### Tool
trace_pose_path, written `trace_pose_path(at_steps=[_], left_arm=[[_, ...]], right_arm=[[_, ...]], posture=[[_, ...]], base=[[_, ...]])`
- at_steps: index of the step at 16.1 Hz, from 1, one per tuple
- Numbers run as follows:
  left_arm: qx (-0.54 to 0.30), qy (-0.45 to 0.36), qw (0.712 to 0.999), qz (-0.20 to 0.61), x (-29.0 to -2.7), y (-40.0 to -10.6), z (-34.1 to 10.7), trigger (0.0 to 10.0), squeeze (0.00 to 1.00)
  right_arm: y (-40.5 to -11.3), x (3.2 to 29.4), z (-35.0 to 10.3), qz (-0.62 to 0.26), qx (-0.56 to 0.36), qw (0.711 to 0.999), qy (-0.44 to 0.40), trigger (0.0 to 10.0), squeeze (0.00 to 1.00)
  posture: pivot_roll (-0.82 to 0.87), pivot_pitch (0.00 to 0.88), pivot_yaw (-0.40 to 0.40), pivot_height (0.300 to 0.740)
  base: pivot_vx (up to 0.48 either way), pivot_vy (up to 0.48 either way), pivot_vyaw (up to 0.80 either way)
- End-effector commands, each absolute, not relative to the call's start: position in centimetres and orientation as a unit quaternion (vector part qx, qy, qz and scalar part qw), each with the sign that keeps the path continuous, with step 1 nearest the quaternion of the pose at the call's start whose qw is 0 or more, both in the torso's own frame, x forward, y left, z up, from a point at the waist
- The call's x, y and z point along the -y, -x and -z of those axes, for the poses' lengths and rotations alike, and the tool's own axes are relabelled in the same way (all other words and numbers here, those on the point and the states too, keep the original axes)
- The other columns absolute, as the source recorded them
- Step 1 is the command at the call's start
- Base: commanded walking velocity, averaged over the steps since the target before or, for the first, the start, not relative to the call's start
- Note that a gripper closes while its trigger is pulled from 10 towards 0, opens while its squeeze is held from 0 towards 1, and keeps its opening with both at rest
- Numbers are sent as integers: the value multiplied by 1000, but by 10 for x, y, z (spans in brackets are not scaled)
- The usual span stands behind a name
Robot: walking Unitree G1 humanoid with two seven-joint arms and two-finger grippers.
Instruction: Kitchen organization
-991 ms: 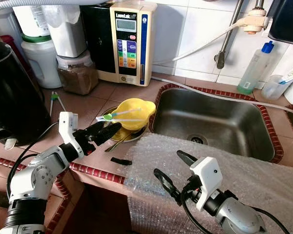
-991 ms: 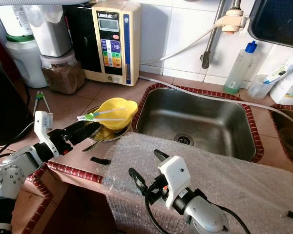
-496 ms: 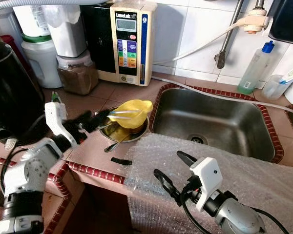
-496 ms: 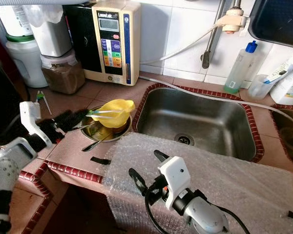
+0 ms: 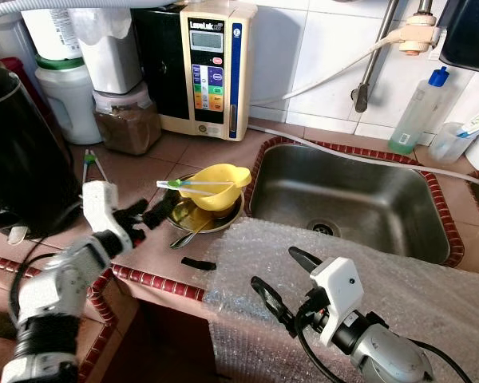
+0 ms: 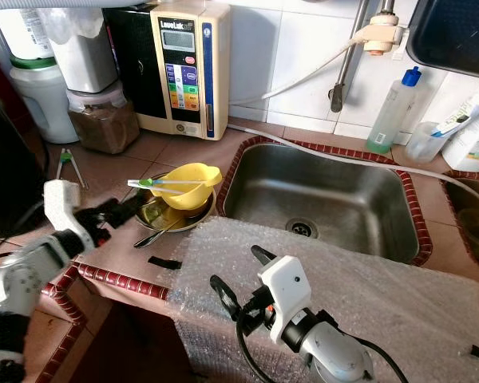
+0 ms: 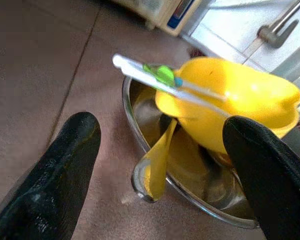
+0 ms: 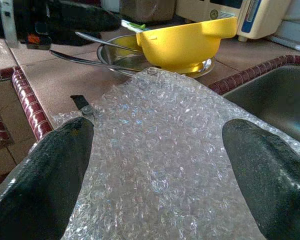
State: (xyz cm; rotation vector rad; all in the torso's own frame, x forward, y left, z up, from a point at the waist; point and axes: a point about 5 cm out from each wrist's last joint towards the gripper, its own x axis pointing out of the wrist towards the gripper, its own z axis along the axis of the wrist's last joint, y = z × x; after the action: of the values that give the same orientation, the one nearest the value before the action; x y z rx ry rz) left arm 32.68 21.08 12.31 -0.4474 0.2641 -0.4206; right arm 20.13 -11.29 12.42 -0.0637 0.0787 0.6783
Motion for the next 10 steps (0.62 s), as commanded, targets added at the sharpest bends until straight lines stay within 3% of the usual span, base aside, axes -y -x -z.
trace_pose_path(at_steps=[1,10], left_arm=[[-125,213,947,208,-201,-335,-129,10000,0],[-131,250,944,173,-190,-347,-120,10000,0]], right_arm=[[-200,112,-125,-336,-36,941,34,10000,0],[-196,113,-124,-330,-38,943,35,10000,0]], posture=[[88,0,14,740],[67,0,23,740]], base=[[0,0,0],[0,0,0]])
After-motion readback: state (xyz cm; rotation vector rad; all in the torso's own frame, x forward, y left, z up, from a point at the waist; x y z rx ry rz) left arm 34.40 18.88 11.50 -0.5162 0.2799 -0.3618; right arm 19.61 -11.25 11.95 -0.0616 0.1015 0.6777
